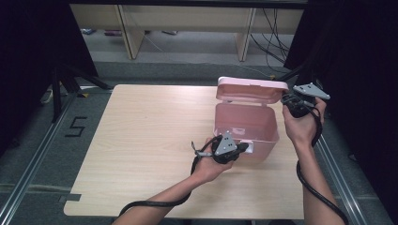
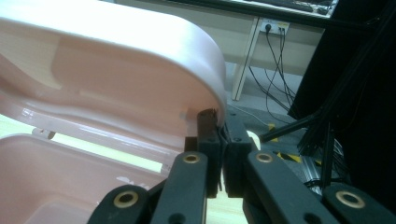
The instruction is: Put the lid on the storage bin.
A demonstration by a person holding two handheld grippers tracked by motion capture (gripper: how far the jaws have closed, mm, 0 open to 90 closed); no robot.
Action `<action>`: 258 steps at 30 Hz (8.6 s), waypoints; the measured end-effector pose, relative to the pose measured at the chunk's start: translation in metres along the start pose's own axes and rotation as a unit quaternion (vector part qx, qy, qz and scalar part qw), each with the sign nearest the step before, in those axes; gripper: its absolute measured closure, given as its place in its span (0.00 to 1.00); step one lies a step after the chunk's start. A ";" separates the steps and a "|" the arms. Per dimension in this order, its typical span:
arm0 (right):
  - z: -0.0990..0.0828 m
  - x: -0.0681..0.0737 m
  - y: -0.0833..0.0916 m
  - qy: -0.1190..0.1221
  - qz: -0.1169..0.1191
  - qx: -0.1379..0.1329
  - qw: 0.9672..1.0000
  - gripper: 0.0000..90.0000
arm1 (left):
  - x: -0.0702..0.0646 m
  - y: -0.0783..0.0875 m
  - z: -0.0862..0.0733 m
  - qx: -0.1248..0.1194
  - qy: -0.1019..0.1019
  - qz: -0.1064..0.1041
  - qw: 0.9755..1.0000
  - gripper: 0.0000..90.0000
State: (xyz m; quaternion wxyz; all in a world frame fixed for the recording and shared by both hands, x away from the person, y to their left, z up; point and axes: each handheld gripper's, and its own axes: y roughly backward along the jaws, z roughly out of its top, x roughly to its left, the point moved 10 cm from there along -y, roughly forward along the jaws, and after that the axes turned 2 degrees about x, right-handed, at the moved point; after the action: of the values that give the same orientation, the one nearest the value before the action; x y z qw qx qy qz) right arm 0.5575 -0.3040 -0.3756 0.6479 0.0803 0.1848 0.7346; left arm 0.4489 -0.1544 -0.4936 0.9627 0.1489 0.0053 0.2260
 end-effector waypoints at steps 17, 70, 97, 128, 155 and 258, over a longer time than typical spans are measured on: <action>-0.005 0.003 0.005 -0.002 -0.007 -0.005 1.000 0.99 | 0.000 0.000 0.000 -0.002 0.002 -0.001 1.000 0.99; -0.023 0.007 0.016 0.023 -0.018 -0.033 0.999 0.99 | -0.001 -0.001 0.000 0.002 0.014 -0.004 1.000 0.99; -0.031 0.011 0.020 0.017 -0.022 -0.032 0.999 0.99 | 0.000 0.000 0.001 0.003 0.017 -0.001 1.000 0.97; -0.042 0.013 0.024 0.012 -0.027 -0.024 0.999 0.98 | 0.031 0.037 0.044 -0.040 0.068 0.029 0.996 1.00; -0.060 0.017 0.029 0.011 -0.026 -0.015 0.999 0.97 | 0.060 0.041 0.050 -0.045 0.089 0.057 0.993 1.00; -0.154 0.011 0.072 -0.063 0.007 0.069 0.996 1.00 | 0.110 0.182 -0.024 -0.007 0.071 0.138 0.988 0.93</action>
State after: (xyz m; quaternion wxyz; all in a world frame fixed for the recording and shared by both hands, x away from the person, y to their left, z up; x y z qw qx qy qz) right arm 0.4348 -0.3260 -0.4917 0.6463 0.1720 0.1929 0.7180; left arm 0.4667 0.0555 -0.4578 0.9204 0.1245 0.0517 0.3671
